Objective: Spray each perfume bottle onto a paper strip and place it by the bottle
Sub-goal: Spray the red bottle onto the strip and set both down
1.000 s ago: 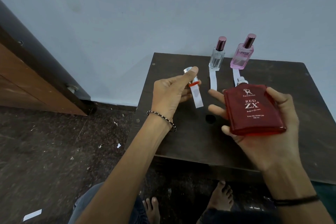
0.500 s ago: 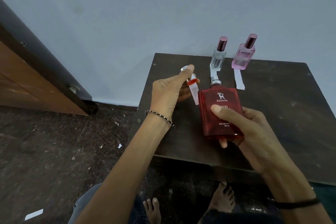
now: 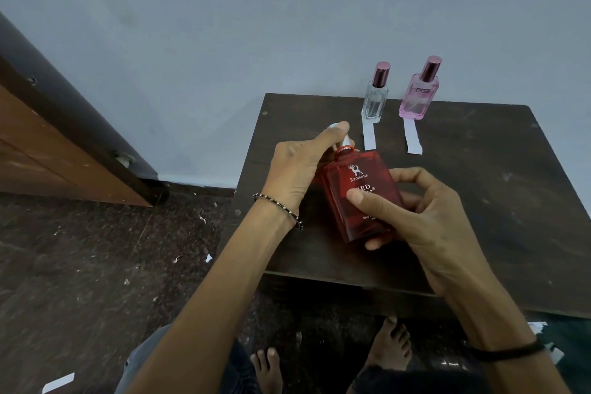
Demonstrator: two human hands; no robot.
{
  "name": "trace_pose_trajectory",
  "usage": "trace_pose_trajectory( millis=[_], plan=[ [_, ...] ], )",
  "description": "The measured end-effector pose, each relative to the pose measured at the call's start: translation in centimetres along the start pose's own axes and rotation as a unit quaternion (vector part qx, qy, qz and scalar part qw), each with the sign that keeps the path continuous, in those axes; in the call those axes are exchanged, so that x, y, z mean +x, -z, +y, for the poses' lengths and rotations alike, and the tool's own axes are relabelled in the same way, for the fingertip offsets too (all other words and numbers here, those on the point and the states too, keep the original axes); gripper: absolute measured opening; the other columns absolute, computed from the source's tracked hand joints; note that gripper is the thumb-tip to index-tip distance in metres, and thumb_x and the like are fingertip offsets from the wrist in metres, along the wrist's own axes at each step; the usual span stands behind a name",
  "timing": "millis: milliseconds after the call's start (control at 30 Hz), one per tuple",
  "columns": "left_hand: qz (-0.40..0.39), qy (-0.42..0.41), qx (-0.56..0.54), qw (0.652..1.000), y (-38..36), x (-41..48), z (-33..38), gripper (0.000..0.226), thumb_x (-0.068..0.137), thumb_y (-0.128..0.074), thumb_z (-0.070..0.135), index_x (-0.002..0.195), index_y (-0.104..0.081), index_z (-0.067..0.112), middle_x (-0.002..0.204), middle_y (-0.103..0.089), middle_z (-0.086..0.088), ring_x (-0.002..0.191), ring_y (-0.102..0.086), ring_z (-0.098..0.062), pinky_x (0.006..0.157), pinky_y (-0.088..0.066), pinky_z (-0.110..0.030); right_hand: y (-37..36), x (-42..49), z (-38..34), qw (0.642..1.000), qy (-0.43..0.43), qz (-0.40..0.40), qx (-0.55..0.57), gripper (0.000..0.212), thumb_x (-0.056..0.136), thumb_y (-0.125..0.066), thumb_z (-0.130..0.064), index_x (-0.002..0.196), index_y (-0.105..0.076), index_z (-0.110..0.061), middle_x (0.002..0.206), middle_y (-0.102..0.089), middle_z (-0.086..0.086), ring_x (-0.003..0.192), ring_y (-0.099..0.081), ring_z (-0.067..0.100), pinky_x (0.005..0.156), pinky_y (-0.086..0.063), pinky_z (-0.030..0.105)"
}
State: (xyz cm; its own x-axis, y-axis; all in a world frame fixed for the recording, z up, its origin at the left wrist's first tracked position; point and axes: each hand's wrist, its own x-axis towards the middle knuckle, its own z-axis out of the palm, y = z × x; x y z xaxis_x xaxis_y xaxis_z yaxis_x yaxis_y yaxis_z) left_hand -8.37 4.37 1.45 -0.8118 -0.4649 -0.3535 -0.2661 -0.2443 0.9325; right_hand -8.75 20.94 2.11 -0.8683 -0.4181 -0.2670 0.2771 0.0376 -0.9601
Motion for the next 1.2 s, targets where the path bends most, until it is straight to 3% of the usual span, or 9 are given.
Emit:
trace_pose_trajectory(
  millis=[133,300,500,700,833,933,1033,1100,1200],
  plan=[
    [-0.004,0.002,-0.009,1.000,-0.2,0.0,0.0,0.039,0.081,-0.076,0.041,0.088,-0.080,0.003,0.090,-0.079,-0.010,0.084,-0.075,-0.022,0.093,-0.057,-0.045,-0.1,-0.1,0.0,0.999,0.008,0.037,0.022,0.069,0.062,-0.087,-0.022,0.117,-0.049,-0.010,0.087,-0.081,0.007,0.070,-0.078,0.027,0.045,-0.059,0.032],
    [-0.006,0.007,-0.017,1.000,-0.5,0.0,-0.1,0.037,0.079,-0.077,0.045,0.085,-0.081,0.009,0.096,-0.078,-0.017,0.096,-0.074,-0.031,0.097,-0.055,-0.048,-0.3,0.0,0.4,0.996,0.016,0.069,0.055,0.063,0.063,-0.088,-0.021,0.111,-0.046,-0.018,0.085,-0.080,0.005,0.064,-0.077,0.021,0.042,-0.057,0.029],
    [-0.001,0.006,-0.025,1.000,-1.5,-0.6,-0.4,0.031,0.080,-0.077,0.043,0.078,-0.081,0.013,0.084,-0.077,-0.011,0.077,-0.070,-0.019,0.095,-0.056,-0.046,-0.2,0.3,0.5,0.992,0.022,0.087,0.094,0.065,0.057,-0.086,-0.027,0.106,-0.043,-0.021,0.082,-0.080,0.007,0.061,-0.075,0.021,0.040,-0.054,0.027],
    [-0.009,0.009,-0.050,0.999,-2.0,-0.7,-0.5,0.042,0.079,-0.078,0.047,0.086,-0.080,0.006,0.093,-0.077,-0.020,0.077,-0.071,-0.021,0.089,-0.059,-0.042,0.8,1.0,0.4,0.994,0.022,0.082,0.076,0.068,0.059,-0.088,-0.027,0.111,-0.046,-0.018,0.087,-0.080,0.005,0.066,-0.077,0.022,0.045,-0.057,0.025],
    [0.008,-0.027,-0.068,0.997,-2.3,-0.5,-0.4,0.049,0.083,-0.071,0.052,0.085,-0.078,0.003,0.084,-0.070,-0.016,0.076,-0.065,-0.023,0.081,-0.058,-0.039,1.9,0.6,0.4,0.993,0.033,0.082,0.082,0.071,0.061,-0.086,-0.026,0.119,-0.047,-0.012,0.088,-0.080,0.006,0.069,-0.076,0.022,0.046,-0.057,0.024],
    [-0.011,-0.051,-0.057,0.997,-2.3,-0.4,-0.9,0.037,0.093,-0.065,0.037,0.100,-0.078,0.003,0.089,-0.078,-0.010,0.077,-0.073,-0.014,0.070,-0.060,-0.025,3.2,0.3,0.5,0.993,0.046,0.078,0.080,0.064,0.065,-0.083,-0.027,0.119,-0.052,-0.014,0.087,-0.080,-0.003,0.076,-0.078,0.019,0.049,-0.059,0.023],
    [-0.037,-0.075,-0.021,0.996,-2.6,-0.6,-2.1,0.022,0.093,-0.067,0.012,0.109,-0.074,-0.001,0.101,-0.078,-0.015,0.093,-0.074,-0.022,0.082,-0.061,-0.032,4.7,0.1,1.0,0.994,0.059,0.080,0.051,0.055,0.067,-0.082,-0.034,0.116,-0.060,-0.023,0.092,-0.079,-0.010,0.087,-0.077,0.013,0.057,-0.060,0.022],
    [-0.051,-0.091,0.002,0.995,-3.0,-0.9,-2.6,0.022,0.094,-0.065,0.007,0.112,-0.072,-0.001,0.103,-0.077,-0.015,0.098,-0.074,-0.022,0.086,-0.061,-0.033,5.6,0.0,1.1,0.993,0.070,0.084,0.035,0.048,0.072,-0.079,-0.038,0.116,-0.065,-0.026,0.100,-0.077,-0.013,0.092,-0.075,0.008,0.063,-0.059,0.021],
    [-0.061,-0.102,0.031,0.992,-3.7,-1.3,-3.0,0.022,0.097,-0.061,0.008,0.116,-0.071,0.001,0.103,-0.077,-0.013,0.097,-0.075,-0.017,0.080,-0.060,-0.025,6.8,0.2,1.3,0.990,0.087,0.103,0.030,0.040,0.078,-0.075,-0.039,0.115,-0.066,-0.027,0.104,-0.076,-0.013,0.097,-0.073,0.004,0.068,-0.060,0.022]
  ],
)
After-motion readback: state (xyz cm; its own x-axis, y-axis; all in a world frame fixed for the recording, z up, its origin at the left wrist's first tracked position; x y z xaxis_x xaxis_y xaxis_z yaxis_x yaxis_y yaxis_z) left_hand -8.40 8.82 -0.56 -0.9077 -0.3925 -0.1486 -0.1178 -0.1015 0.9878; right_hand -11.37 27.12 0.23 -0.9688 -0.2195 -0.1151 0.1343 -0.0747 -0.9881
